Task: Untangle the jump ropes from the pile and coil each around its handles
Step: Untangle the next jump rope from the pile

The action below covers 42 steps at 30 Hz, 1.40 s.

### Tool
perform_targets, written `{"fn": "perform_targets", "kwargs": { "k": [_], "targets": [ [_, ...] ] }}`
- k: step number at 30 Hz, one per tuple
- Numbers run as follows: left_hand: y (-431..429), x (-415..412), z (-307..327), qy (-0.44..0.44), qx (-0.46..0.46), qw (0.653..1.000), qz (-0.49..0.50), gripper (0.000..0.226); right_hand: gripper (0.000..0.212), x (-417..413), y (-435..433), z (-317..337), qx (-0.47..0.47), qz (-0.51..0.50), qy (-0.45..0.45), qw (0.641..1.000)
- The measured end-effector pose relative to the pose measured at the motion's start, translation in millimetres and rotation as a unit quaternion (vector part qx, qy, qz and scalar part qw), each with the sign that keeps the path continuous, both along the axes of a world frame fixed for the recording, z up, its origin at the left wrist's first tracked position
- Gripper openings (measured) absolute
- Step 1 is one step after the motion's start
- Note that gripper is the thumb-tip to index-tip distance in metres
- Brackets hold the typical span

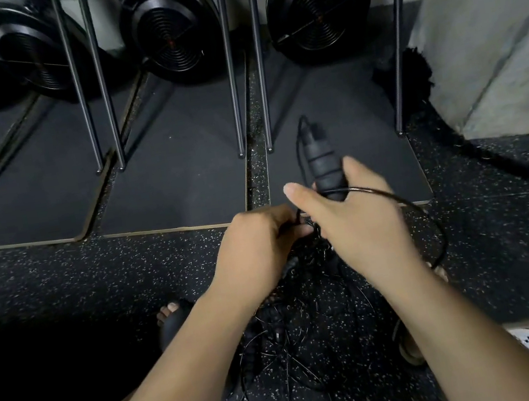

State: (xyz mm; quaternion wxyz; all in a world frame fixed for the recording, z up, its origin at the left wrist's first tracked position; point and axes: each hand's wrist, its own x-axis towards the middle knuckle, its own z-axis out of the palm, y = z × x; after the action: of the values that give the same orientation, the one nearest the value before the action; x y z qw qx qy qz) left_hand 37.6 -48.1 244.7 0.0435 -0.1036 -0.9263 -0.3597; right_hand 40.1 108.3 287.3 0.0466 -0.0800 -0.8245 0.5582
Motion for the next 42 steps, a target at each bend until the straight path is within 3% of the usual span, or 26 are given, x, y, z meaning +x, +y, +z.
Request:
{"fn": "perform_targets", "kwargs": {
  "k": [4, 11, 15, 24, 30, 35, 37, 40, 42],
  "targets": [
    [-2.3, 2.7, 3.4, 0.062, -0.013, 0.998, -0.005, 0.012, 0.041, 2.5, -6.7, -5.4, 0.043, 0.041, -0.026, 0.998],
    [-9.9, -1.5, -0.5, 0.023, 0.005, 1.000, -0.017, 0.011, 0.030, 3.6, -7.6, -0.6, 0.032, 0.061, -0.036, 0.997],
    [-5.7, -1.0, 0.8, 0.015, 0.037, 0.999, -0.028, 0.030, 0.019, 5.3, -4.5, 8.8, -0.012, 0.064, -0.030, 0.997],
    [-5.3, -0.6, 16.2, 0.015, 0.067, 0.998, -0.013, 0.015, 0.012, 9.0, 0.0, 32.1, -0.171, 0.044, -0.002, 0.984],
    [-14.2, 1.1, 20.0, -0.006, 0.056, 0.998, 0.021, 0.044, 0.014, 5.1, 9.0, 37.5, -0.177, 0.041, 0.002, 0.983],
    [-16.1, 4.9, 25.6, -0.089, 0.077, 0.993, 0.022, 0.071, 0.017, 5.4, 16.2, 45.1, -0.197, 0.066, -0.023, 0.978],
    [-14.3, 5.0, 27.6, -0.156, 0.155, 0.975, 0.033, 0.081, 0.017, 4.9, 17.5, 47.0, -0.211, 0.064, -0.029, 0.975],
    [-10.6, 4.5, 30.6, -0.276, 0.378, 0.883, 0.040, 0.075, 0.015, 2.6, 20.3, 52.1, -0.246, 0.062, -0.030, 0.967],
    [-7.9, 5.5, 36.4, -0.318, 0.432, 0.843, 0.048, 0.060, 0.014, 1.3, 22.5, 55.2, -0.259, 0.059, -0.027, 0.964]
  ]
}}
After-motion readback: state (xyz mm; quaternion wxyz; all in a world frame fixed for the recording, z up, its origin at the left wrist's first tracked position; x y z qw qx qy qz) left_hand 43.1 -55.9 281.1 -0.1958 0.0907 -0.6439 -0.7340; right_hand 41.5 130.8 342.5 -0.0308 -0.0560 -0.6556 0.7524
